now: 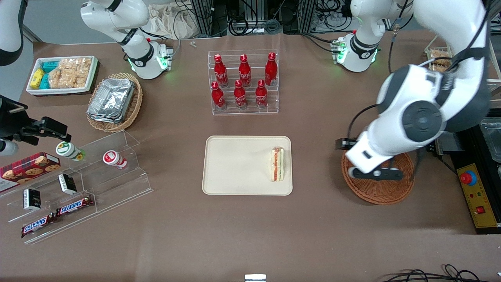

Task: Place sandwich from basket to tray

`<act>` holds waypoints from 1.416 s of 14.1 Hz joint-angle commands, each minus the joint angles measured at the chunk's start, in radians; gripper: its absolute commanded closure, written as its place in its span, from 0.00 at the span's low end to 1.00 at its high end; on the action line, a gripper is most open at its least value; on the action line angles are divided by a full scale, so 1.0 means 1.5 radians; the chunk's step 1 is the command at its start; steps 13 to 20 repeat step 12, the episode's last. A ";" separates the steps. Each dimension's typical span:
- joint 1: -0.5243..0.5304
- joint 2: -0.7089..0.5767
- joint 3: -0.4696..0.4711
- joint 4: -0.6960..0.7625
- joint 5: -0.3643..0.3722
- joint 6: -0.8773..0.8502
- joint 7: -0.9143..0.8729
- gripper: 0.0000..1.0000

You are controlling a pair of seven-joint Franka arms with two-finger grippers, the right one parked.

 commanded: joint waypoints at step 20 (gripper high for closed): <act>-0.035 -0.174 0.212 -0.209 -0.062 0.115 0.256 0.00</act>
